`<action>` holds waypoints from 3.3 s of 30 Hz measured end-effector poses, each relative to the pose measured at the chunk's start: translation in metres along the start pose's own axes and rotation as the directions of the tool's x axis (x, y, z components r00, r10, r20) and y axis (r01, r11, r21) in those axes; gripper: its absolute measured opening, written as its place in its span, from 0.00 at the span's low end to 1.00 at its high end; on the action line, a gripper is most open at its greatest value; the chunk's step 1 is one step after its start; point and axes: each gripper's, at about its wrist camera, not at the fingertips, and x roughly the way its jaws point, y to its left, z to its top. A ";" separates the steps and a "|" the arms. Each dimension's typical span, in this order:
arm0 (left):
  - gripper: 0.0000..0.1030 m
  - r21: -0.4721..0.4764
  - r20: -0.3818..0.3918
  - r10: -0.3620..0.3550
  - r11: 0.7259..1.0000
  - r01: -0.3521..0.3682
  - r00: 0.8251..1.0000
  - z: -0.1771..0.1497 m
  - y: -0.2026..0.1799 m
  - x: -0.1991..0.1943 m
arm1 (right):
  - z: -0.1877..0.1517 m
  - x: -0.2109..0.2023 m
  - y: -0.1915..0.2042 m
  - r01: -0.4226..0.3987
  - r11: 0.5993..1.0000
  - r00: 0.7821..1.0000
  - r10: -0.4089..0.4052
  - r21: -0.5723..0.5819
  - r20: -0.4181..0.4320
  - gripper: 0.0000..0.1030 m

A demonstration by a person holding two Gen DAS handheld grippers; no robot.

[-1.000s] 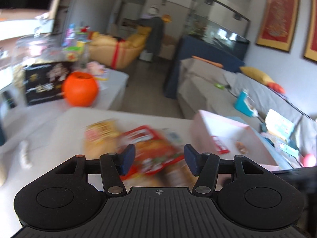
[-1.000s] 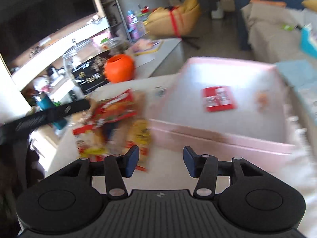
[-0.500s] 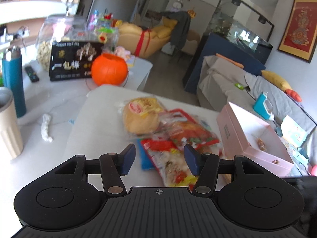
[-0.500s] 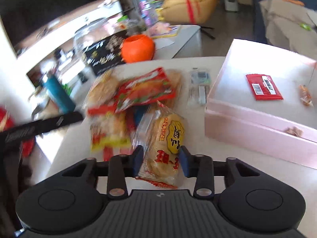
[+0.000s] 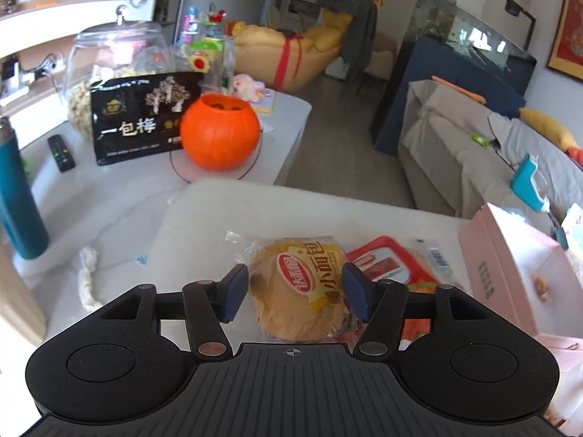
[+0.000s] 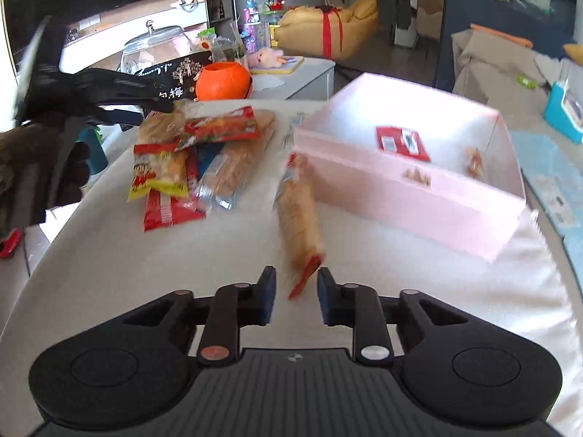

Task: Organize snacks
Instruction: 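Grasp the yellow bun pack with the left gripper while the right gripper grasps the wafer bar pack, then lower the bun pack into the box with the left gripper while the right gripper releases the wafer pack inside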

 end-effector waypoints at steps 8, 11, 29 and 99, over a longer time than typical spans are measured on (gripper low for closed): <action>0.49 0.043 0.026 -0.100 0.994 0.099 0.995 -0.018 0.006 -0.027 | -0.021 0.000 0.001 0.018 1.000 1.000 -0.018 -0.010 0.010 0.48; 0.47 0.086 0.032 -0.133 0.988 0.130 0.991 -0.030 0.007 -0.046 | -0.019 -0.001 0.004 0.053 0.998 0.998 -0.051 -0.038 0.043 0.51; 0.74 0.140 -0.087 -0.119 0.982 0.131 0.989 -0.039 0.001 -0.026 | 0.010 0.023 -0.002 0.096 0.994 0.995 -0.097 -0.056 -0.014 0.36; 0.58 0.250 -0.112 -0.516 0.813 0.527 0.849 0.019 -0.213 0.000 | -0.022 -0.056 -0.054 0.193 0.978 0.969 -0.202 0.079 0.144 0.34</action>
